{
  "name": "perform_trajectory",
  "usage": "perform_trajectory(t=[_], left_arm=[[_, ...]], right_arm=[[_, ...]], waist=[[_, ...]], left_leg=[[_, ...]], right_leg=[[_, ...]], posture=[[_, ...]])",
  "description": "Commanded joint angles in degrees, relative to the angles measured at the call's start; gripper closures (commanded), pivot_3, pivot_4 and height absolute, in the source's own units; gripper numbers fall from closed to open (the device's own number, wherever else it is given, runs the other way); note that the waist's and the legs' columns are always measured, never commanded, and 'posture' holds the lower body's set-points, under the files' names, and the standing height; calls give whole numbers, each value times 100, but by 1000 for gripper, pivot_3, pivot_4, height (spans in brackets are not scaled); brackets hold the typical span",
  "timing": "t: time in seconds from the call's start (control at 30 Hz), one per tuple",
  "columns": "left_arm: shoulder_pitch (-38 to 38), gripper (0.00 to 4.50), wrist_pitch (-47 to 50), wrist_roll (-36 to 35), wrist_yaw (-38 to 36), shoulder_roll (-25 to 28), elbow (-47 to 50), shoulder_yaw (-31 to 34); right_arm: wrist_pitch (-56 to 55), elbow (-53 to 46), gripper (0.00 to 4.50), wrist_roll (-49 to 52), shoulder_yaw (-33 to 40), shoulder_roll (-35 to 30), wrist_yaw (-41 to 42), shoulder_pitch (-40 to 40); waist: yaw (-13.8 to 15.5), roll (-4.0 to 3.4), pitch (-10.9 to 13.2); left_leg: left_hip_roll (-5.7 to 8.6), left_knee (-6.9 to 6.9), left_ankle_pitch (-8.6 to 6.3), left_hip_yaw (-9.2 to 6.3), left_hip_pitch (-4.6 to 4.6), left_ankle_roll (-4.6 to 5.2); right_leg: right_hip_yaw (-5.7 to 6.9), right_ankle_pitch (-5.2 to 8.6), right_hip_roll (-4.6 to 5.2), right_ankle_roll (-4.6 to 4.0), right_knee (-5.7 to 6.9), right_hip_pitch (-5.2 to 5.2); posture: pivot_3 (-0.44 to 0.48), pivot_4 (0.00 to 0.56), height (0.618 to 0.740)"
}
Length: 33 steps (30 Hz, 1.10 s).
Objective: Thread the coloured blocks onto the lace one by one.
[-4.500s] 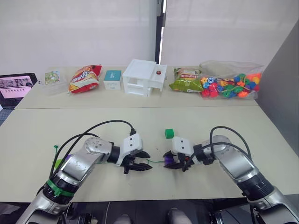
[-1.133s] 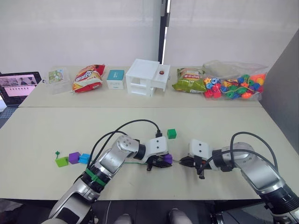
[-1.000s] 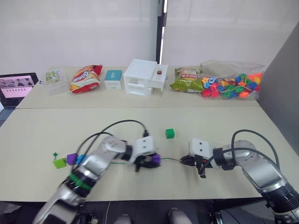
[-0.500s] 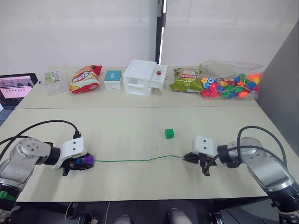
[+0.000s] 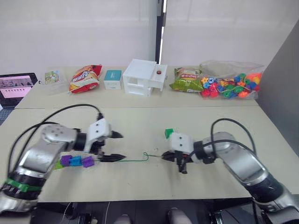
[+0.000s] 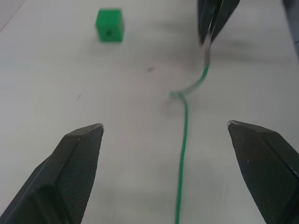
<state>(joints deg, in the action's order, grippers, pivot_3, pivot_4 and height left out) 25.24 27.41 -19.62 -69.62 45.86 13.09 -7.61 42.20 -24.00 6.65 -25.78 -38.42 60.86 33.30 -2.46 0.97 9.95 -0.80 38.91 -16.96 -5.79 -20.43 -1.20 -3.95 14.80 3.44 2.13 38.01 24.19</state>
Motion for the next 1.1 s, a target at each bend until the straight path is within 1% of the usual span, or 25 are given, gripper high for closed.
perform_trajectory(t=[0.03,0.13,0.23,0.33,0.43,0.63,0.67,0.77,0.8,1.1], left_arm=[[135,21,65,128,277,-312,164,-331],[190,21,-263,531,390,-569,3,-768],[210,21,-380,675,440,-722,-206,-922],[249,21,-414,645,407,-863,-309,-941],[253,859,-444,660,387,-928,-358,-953],[272,2875,-417,642,369,-1011,-391,-934],[265,3146,-427,655,362,-1005,-400,-934],[259,4226,-436,664,362,-999,-429,-912],[259,4476,-423,656,375,-1005,-430,-895],[211,4476,-355,601,384,-959,-384,-795]], right_arm=[[263,-62,4500,-155,-167,56,-170,191],[341,42,4500,-232,-287,129,-270,289],[397,36,4500,-207,-311,153,-289,324],[471,-31,4500,-176,-307,154,-296,315],[509,-83,4500,-159,-302,133,-290,294],[548,-125,4500,-140,-289,110,-287,266],[554,-129,4500,-140,-290,110,-289,266],[558,-123,4500,-141,-290,113,-289,271],[551,-123,4500,-143,-290,109,-288,267],[488,-117,4500,-172,-364,-8,-209,194]], waist=[[2,0,0],[2,0,0],[-12,0,0],[-9,0,0],[-2,0,0],[-4,0,0],[-5,1,0],[-4,0,0],[-2,1,0],[-3,1,0]], left_leg=[[1,0,0,-1,0,0],[2,0,0,-1,-2,0],[1,-1,0,-1,-2,0],[1,-1,0,-2,-2,0],[2,0,0,-3,-2,0],[2,0,0,-3,-2,0],[2,0,0,-3,-2,0],[1,-1,0,-3,-2,0],[2,0,0,-3,-2,0],[2,0,0,-4,-2,0]], right_leg=[[0,0,0,0,0,0],[0,0,0,-1,-1,5],[0,0,0,-1,-1,5],[0,0,-1,-1,-1,6],[0,0,0,-1,-1,5],[0,0,0,0,-1,5],[0,0,0,-1,-1,5],[0,0,0,-1,-1,5],[0,0,0,-1,-1,5],[1,0,0,0,-1,5]], posture=[[0,150,740],[0,150,740],[0,150,740],[0,150,740],[0,150,740],[0,150,740],[0,150,740],[0,150,740],[0,150,740],[0,150,740]])
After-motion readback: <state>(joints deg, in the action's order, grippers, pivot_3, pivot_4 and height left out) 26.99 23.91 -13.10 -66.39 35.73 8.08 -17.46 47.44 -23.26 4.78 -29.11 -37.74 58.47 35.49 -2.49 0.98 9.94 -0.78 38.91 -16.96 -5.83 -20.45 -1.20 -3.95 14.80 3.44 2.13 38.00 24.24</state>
